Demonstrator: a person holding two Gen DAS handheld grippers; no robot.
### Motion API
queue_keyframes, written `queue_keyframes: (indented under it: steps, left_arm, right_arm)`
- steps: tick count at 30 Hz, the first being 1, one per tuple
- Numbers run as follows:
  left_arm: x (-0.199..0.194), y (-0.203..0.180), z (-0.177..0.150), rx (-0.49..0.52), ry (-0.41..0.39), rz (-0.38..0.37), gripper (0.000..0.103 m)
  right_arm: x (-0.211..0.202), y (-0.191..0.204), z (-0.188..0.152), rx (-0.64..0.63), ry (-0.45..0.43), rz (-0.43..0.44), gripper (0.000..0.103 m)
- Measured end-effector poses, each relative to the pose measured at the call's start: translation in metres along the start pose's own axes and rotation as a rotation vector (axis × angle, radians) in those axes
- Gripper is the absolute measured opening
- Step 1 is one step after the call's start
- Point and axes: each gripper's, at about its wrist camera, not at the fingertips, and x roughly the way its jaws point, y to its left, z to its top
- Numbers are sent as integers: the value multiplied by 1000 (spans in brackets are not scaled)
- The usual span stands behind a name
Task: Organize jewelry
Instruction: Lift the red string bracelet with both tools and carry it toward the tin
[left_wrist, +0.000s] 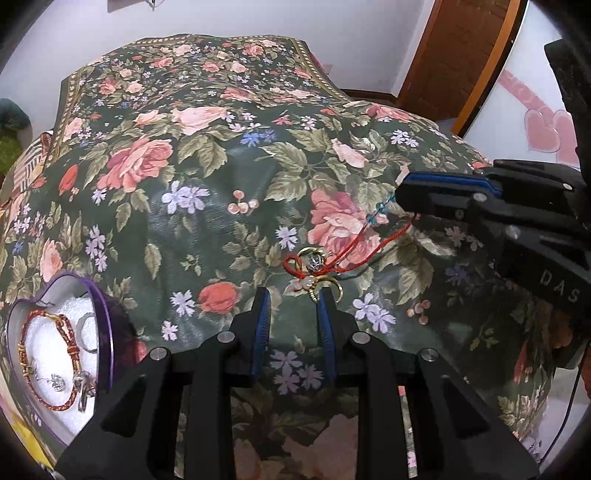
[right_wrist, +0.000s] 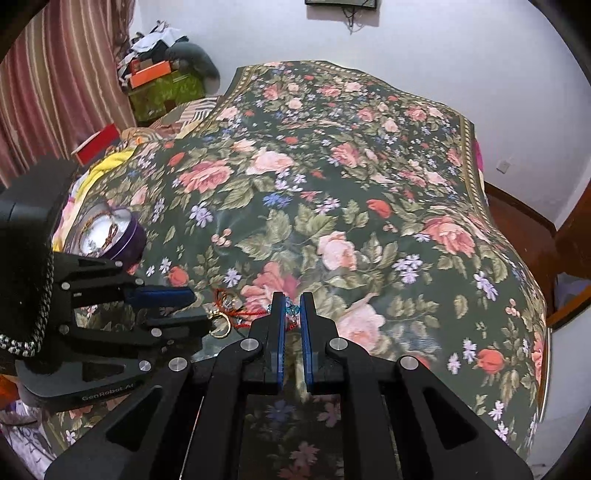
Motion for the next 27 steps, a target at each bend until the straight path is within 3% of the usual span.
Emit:
queue_keyframes:
  steps: [17,19,20,27]
  left_arm:
    - [12,-14,7,48,-7,15,24]
    - [12,-15,7,62,-13,25,17]
    - [12,-16,6,67,-11,31,8]
    - [3,-10,-1,41,-18,24,8]
  right_arm:
    - [-20,-21,2,48,-68,-14,7]
    - [-22,-22,2,52,-75,-16,7]
    - [-23,-23,2,53,-78,-16,7]
    - [-31,-25,4,63,-98,-21,7]
